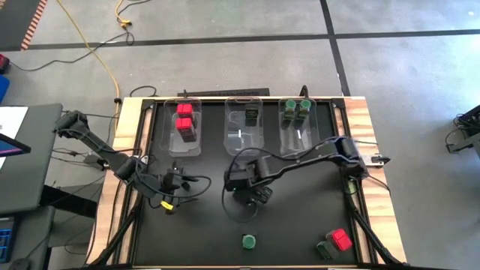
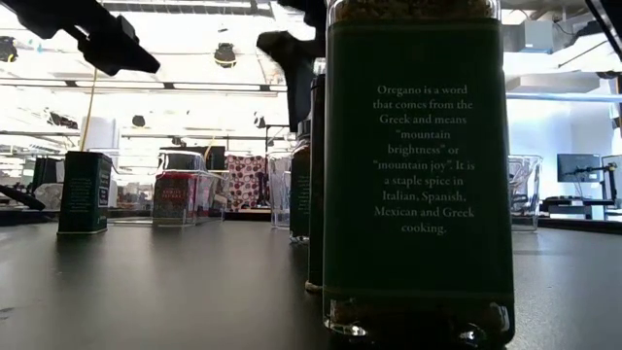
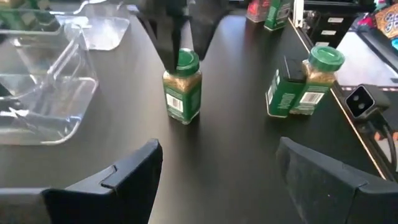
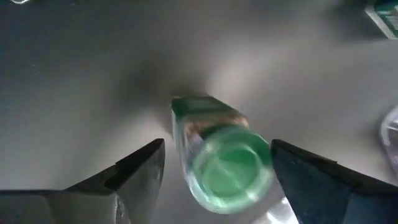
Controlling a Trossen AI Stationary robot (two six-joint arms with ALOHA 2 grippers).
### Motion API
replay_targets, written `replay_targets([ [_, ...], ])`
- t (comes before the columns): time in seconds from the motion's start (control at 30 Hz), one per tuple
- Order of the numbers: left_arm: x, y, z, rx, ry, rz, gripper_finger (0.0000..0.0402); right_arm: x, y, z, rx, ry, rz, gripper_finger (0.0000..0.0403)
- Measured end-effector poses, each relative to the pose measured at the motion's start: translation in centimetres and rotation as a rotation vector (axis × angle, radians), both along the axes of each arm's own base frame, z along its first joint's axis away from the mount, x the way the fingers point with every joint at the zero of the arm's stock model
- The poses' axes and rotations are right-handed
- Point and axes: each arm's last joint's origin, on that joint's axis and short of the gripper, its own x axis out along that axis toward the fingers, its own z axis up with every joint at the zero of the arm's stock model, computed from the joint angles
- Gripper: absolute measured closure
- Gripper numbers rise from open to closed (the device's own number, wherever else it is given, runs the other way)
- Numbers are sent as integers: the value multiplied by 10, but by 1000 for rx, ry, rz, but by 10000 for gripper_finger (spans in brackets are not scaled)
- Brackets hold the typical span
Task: Sort spices by type
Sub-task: Put the green seasoning bottle into the right transparent bin
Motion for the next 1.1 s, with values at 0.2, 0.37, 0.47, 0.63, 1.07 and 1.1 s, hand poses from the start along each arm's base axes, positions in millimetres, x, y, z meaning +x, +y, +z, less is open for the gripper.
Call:
replay_targets([
  [0.2, 1, 0, -1, -8, 6, 5, 98, 7, 1, -25, -16, 64, 4, 77],
  [0.37, 1, 0, -1, -9, 6, 6, 98, 11, 2, -42, -12, 108, 6, 87],
  [0.47, 1, 0, -1, -9, 6, 6, 98, 13, 2, -50, 4, 127, -3, 115],
  [0.63, 1, 0, -1, -8, 7, 6, 98, 14, 0, -53, 52, 145, -79, 185],
  [1.07, 1, 20, -1, 19, 39, 103, 98, -26, -35, 33, 175, 75, -494, 185],
  [1.1, 0, 23, 0, 27, 41, 115, 98, -32, -38, 46, 193, 39, -529, 185],
])
